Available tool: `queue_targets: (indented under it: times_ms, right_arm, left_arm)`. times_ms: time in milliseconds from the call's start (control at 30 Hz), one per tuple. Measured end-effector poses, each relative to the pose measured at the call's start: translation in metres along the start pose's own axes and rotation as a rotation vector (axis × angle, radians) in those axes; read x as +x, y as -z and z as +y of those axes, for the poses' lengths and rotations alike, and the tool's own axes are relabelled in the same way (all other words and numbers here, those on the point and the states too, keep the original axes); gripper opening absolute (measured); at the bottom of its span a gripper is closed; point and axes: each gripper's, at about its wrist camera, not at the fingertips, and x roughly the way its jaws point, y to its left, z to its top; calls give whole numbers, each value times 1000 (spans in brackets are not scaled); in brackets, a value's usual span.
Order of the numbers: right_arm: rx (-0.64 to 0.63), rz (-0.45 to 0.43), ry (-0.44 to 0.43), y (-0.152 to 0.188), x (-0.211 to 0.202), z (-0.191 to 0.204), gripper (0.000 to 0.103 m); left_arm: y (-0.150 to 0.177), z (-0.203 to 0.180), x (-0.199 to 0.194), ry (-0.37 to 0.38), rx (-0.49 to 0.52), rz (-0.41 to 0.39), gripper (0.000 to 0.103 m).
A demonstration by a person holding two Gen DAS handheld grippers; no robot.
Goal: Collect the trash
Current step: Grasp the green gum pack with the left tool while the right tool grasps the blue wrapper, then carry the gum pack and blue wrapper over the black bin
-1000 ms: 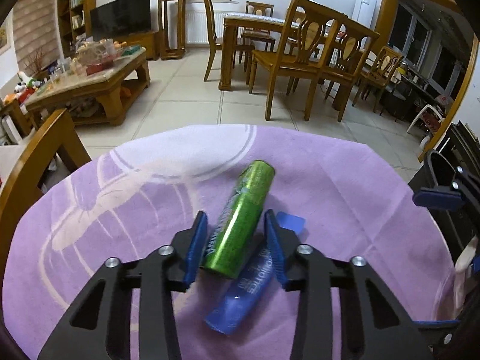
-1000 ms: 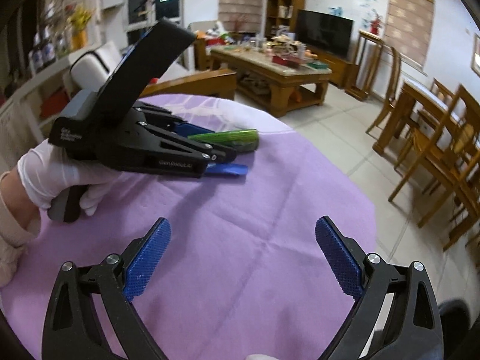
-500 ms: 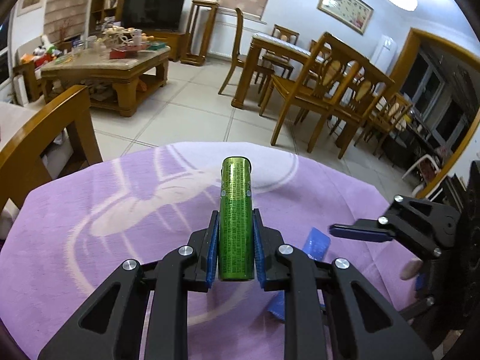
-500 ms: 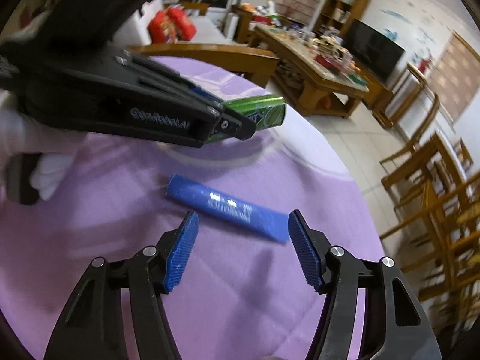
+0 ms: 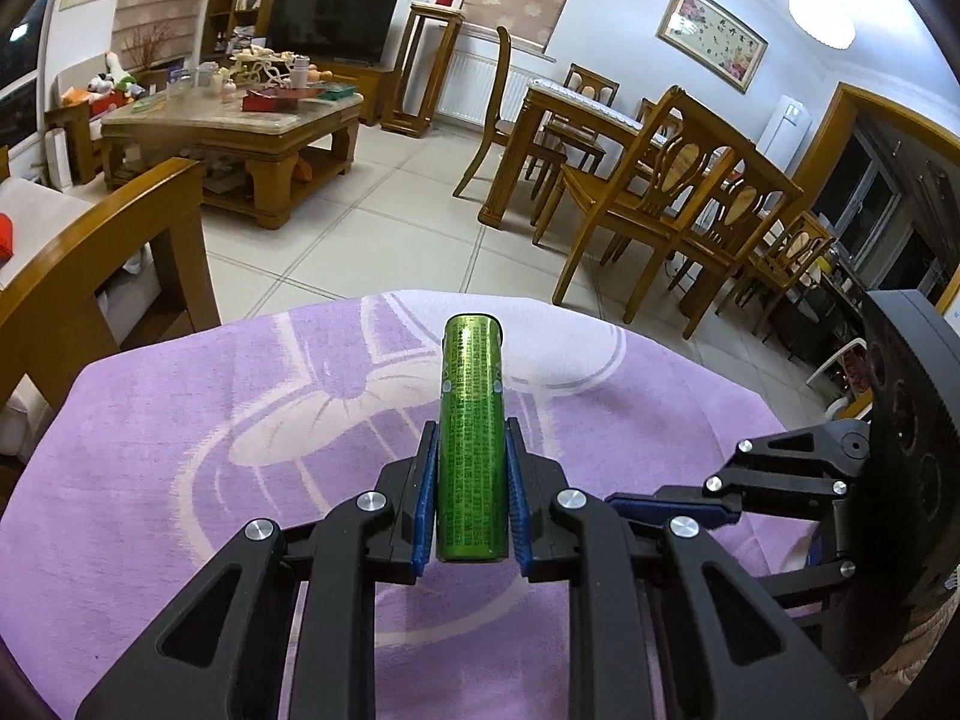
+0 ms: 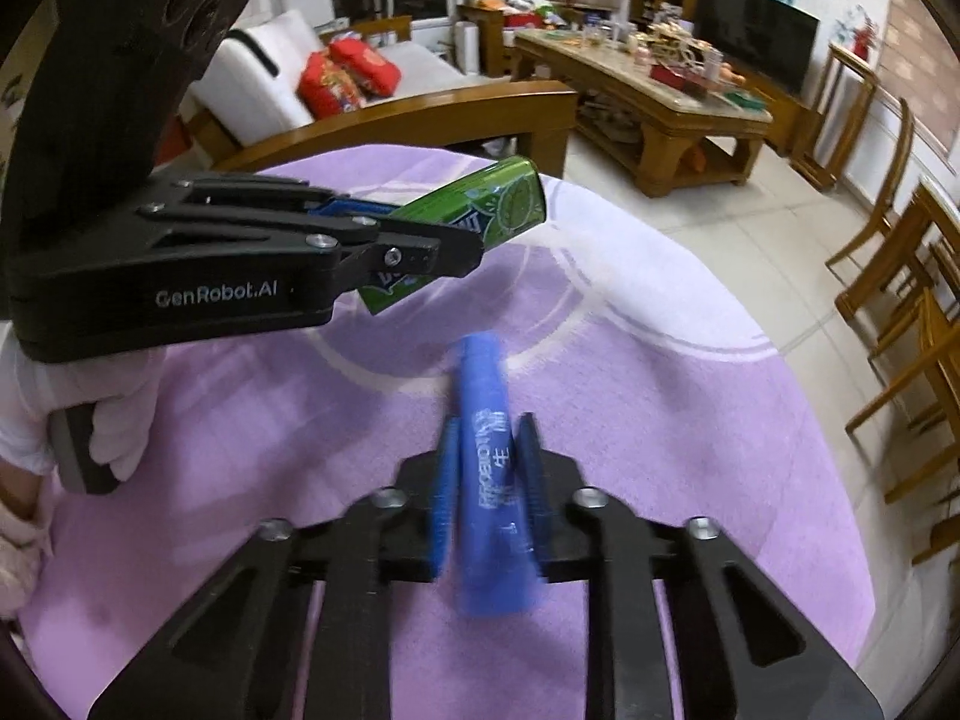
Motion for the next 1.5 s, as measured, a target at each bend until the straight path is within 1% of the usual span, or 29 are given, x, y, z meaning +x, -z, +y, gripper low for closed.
queue_targets:
  times_ms: [100, 233, 333, 433, 467, 500, 533, 667, 733, 767, 833, 867, 933, 967, 1033, 1133, 1233, 1300, 1367, 1433, 1500]
  right_arm:
    - [51, -9, 12, 4, -4, -3, 6]
    - [134, -17, 14, 25, -17, -4, 5]
    - [218, -66, -24, 47, -35, -5, 5]
    - [353, -163, -82, 79, -71, -14, 5]
    - [392, -198, -99, 91, -84, -18, 5]
    - [417, -223, -107, 100, -94, -21, 5]
    - [457, -267, -113, 115, -112, -25, 5]
    - [562, -397, -111, 169, -167, -42, 5]
    - [604, -452, -88, 193, -191, -49, 5]
    - [629, -491, -63, 211, -206, -53, 5]
    - [668, -554, -45, 237, -228, -60, 5]
    - [694, -595, -27, 255, -243, -65, 5]
    - [727, -646, 22, 285, -265, -74, 5]
    - [755, -681, 60, 307, -279, -80, 5]
    - [798, -728, 101, 340, -300, -92, 5]
    - [855, -768, 151, 385, -318, -109, 5]
    - [918, -791, 203, 431, -335, -131, 5]
    - [948, -794, 223, 453, -339, -144, 5]
    - [971, -792, 249, 470, -341, -154, 5]
    - [995, -796, 254, 487, -343, -164, 5]
    - [1010, -797, 260, 492, -336, -172, 5]
  left_arm:
    - [2, -4, -1, -7, 13, -1, 21]
    - [4, -14, -2, -24, 42, -20, 21]
    - [5, -23, -7, -17, 62, -47, 21]
    - [7, -46, -13, -8, 111, -78, 21]
    - [9, -61, -17, 2, 141, -91, 21]
    - [12, -71, -20, 9, 163, -98, 21]
    - [14, -85, -25, 21, 189, -106, 21]
    - [25, -133, -41, 75, 270, -138, 21]
    - [32, -156, -50, 104, 306, -150, 21]
    - [37, -172, -55, 124, 330, -157, 21]
    - [46, -201, -62, 162, 370, -169, 21]
    - [49, -212, -64, 178, 384, -171, 21]
    - [59, -239, -66, 212, 420, -175, 21]
    - [64, -256, -66, 230, 444, -174, 21]
    - [73, -277, -63, 253, 473, -171, 21]
    - [89, -317, -50, 309, 509, -144, 21]
    - [104, -346, -37, 333, 541, -120, 21]
    - [114, -365, -25, 355, 559, -91, 21]
    - [121, -378, -18, 366, 574, -70, 21]
    - [128, -388, -8, 369, 591, -45, 21]
    - [134, -392, -7, 369, 601, -28, 21]
